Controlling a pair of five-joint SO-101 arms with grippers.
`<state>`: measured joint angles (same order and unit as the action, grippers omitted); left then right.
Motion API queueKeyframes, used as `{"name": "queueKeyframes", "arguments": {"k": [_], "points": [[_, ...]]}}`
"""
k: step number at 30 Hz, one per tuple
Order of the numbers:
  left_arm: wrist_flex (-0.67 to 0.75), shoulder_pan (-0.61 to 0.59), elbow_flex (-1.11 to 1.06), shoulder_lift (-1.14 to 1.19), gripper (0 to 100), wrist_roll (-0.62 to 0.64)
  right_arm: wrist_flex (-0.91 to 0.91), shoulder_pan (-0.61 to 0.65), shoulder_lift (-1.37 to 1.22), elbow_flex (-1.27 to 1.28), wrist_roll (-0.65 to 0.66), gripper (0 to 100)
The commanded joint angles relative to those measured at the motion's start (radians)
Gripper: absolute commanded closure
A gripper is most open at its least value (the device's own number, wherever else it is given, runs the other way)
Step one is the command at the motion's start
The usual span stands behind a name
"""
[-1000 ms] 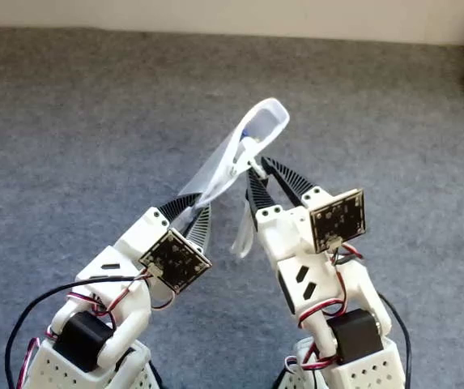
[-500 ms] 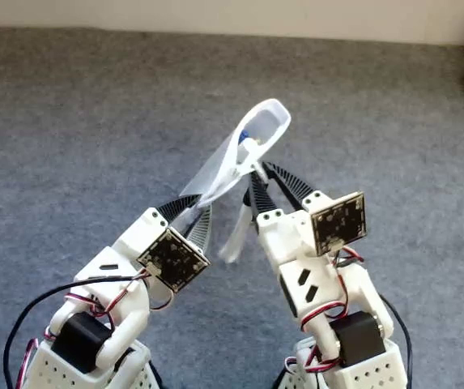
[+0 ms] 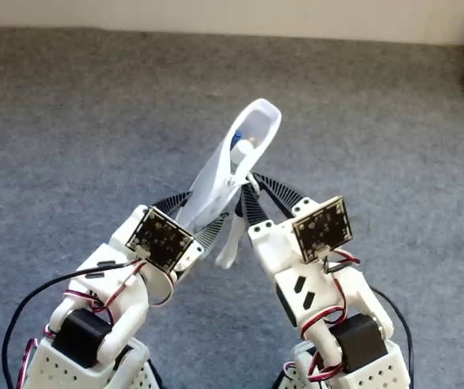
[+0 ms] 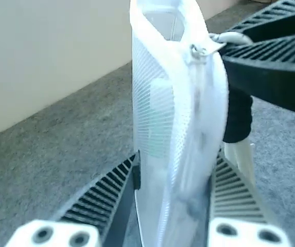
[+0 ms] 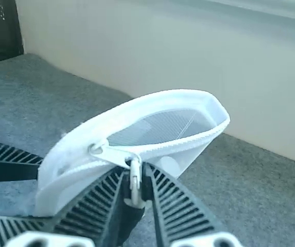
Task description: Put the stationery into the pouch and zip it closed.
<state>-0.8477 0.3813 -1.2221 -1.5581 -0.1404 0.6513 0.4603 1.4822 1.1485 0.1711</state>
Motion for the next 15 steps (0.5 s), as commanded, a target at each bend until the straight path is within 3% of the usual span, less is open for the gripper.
{"name": "queueKeyframes", "arguments": {"k": [1, 12, 15], "points": [[0.058, -0.008, 0.065, -0.016, 79, 0.012, 0.018, 0.015, -0.001, -0.013, 0.014, 99.3], [0.12, -0.008, 0.065, -0.016, 79, 0.012, 0.045, 0.053, -0.001, -0.015, 0.015, 99.3], [0.13, -0.002, 0.065, -0.016, 84, 0.012, 0.045, 0.053, -0.001, -0.015, 0.015, 99.3]]}}
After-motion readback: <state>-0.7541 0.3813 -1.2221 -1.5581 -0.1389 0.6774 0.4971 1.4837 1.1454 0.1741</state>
